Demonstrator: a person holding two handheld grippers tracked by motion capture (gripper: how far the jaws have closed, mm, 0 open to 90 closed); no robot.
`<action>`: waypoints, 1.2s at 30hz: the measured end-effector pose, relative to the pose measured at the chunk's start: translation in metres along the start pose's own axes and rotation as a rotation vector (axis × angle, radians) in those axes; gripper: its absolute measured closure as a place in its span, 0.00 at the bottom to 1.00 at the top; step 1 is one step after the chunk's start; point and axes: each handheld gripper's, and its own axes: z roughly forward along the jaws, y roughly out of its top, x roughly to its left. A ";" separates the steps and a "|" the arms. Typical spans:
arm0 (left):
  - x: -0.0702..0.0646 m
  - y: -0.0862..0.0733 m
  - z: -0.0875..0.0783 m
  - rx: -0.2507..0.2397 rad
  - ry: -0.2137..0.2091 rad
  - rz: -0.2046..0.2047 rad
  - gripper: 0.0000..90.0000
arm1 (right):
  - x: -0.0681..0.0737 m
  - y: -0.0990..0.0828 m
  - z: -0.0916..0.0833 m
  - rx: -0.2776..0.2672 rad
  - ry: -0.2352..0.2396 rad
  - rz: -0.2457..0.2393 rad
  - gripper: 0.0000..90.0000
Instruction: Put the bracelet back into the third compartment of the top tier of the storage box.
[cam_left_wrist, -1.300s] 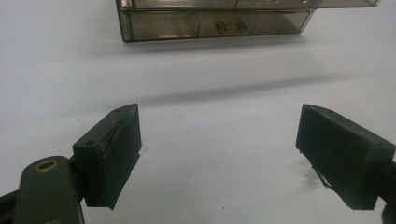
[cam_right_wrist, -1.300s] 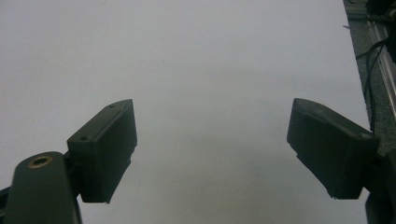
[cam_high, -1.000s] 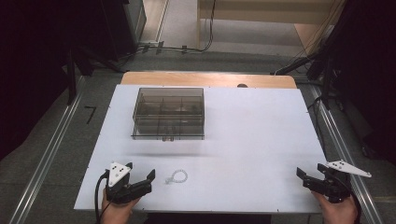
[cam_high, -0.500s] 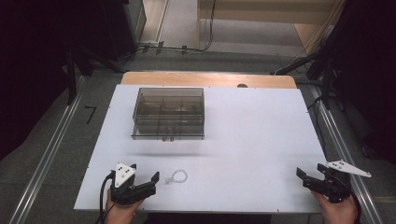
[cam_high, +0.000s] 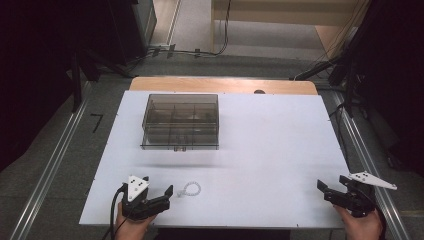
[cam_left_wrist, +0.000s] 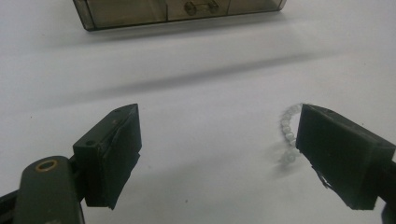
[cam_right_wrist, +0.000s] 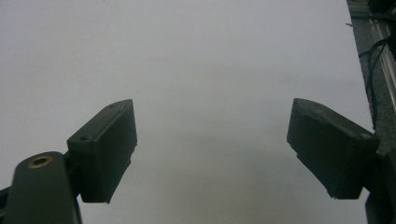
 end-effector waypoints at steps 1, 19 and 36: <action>-0.001 0.000 0.000 -0.001 -0.001 0.000 0.16 | 0.000 0.000 0.000 0.000 0.000 0.000 0.16; -0.007 -0.002 0.006 0.027 -0.015 0.040 0.19 | 0.000 0.000 0.000 0.004 -0.001 0.001 0.16; -0.013 -0.004 0.012 0.051 -0.063 0.055 0.28 | 0.000 0.000 0.000 0.006 0.001 0.000 0.16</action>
